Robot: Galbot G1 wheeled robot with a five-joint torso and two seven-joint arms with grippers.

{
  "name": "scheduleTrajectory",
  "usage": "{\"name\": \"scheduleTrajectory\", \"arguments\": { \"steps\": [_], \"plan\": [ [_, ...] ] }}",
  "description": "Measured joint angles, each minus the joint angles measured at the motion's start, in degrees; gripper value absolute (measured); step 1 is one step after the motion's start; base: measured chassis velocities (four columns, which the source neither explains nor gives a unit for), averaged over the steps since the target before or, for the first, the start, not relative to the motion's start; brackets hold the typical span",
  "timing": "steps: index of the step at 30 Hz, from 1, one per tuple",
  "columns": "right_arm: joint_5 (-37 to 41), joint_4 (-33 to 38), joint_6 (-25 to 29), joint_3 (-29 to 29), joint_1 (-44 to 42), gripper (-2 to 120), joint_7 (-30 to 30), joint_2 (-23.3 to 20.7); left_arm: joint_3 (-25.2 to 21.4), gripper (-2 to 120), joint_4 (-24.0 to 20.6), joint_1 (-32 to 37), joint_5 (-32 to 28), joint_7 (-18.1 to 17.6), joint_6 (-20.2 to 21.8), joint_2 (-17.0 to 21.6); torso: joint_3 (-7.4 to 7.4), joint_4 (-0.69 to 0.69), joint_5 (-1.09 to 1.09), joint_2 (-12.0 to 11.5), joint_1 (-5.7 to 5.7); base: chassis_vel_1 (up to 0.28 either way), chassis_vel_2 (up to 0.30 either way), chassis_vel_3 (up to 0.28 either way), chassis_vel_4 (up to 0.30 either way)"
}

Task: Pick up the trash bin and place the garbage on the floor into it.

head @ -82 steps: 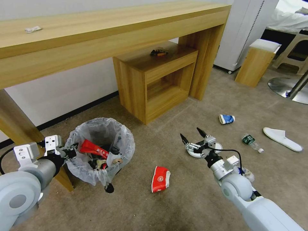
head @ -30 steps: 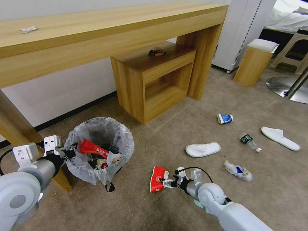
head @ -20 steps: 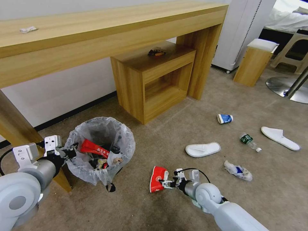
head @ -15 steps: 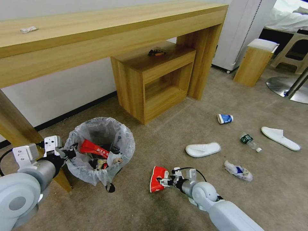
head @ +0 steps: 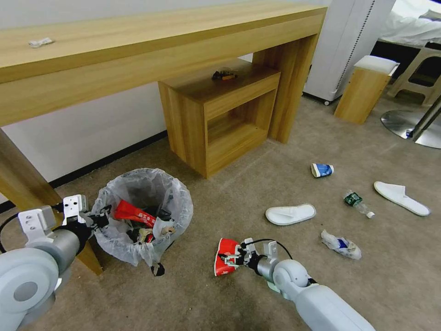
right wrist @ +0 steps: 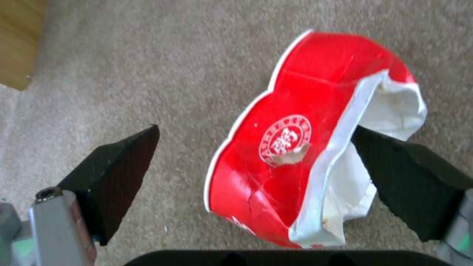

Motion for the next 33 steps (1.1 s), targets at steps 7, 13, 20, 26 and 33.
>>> {"name": "scheduleTrajectory", "arguments": {
  "steps": [7, 13, 20, 26, 33],
  "plan": [
    [-1.3, -1.7, 0.0, 0.0, 0.0, 93, 0.2, 0.8, 0.0, 0, 0.3, -0.1, 0.0, 0.1, 0.0, 0.0, 0.0, 0.0, 0.0, 0.0, 0.0, 0.0, 0.0, 0.0, 0.0],
    [-1.7, -2.1, 0.5, 0.3, -0.2, 86, 0.0, 0.8, 0.2, 0, 0.6, -0.2, 0.5, 0.5, -0.1, -0.1, 0.0, 0.0, 0.0, 0.0, 0.0, 0.0, 0.0, 0.0, 0.0],
    [-1.6, -1.9, 1.3, 0.5, -0.1, 65, -0.4, 0.3, 0.3, 0, 0.8, -0.3, 0.7, 0.8, -0.3, -0.1, 0.0, 0.0, 0.0, 0.0, 0.0, 0.0, 0.0, 0.0, 0.0],
    [-1.5, -2.1, 2.4, 0.6, -0.1, 40, -0.4, 0.4, 0.4, 0, 0.9, -0.4, 0.9, 0.9, -0.4, -0.1, 0.0, 0.0, 0.0, 0.0, 0.0, 0.0, 0.0, 0.0, 0.0],
    [-1.5, -2.5, 3.0, 0.3, 0.2, 15, -0.3, 0.6, 0.3, 0, 0.9, -0.2, 0.9, 0.9, -0.4, 0.1, 0.0, 0.0, 0.0, 0.0, 0.0, 0.0, 0.0, 0.0, 0.0]
  ]
}}
